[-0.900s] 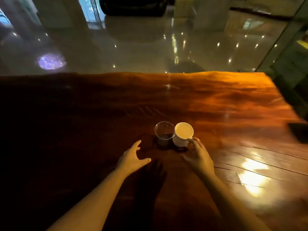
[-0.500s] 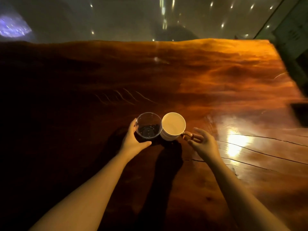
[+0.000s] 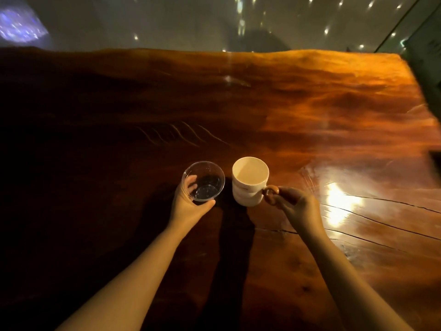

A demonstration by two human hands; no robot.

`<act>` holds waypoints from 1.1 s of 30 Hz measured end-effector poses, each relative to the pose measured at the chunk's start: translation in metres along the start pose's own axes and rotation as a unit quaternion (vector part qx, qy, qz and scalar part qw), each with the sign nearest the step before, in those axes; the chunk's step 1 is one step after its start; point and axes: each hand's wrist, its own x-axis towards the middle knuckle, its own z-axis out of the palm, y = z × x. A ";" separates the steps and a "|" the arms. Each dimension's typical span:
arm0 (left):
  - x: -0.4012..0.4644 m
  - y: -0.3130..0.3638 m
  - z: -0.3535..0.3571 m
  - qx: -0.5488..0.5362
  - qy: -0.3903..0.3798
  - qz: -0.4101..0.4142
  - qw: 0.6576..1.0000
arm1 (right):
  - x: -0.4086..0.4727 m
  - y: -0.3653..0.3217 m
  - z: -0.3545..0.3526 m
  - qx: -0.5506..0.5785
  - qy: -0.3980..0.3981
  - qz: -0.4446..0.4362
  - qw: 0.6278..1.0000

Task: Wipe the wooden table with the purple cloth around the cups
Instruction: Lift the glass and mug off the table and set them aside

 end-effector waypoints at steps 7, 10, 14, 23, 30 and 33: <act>-0.065 -0.024 -0.115 -0.003 0.101 -0.014 0.995 | -0.035 -0.059 0.038 0.010 -0.064 -0.067 0.996; -0.105 -0.046 -0.174 0.009 0.167 -0.054 0.984 | -0.059 -0.095 0.082 0.026 -0.110 -0.093 0.989; -0.167 -0.083 -0.247 0.030 0.258 -0.107 0.960 | -0.109 -0.148 0.162 0.101 -0.218 -0.071 0.968; -0.276 -0.157 -0.350 -0.008 0.352 -0.186 0.918 | -0.211 -0.213 0.314 0.115 -0.334 -0.072 0.933; -0.303 -0.195 -0.381 -0.082 0.359 -0.185 0.911 | -0.241 -0.228 0.364 0.046 -0.371 -0.119 0.920; -0.309 -0.201 -0.383 -0.108 0.368 -0.179 0.906 | -0.250 -0.233 0.374 0.040 -0.389 -0.111 0.914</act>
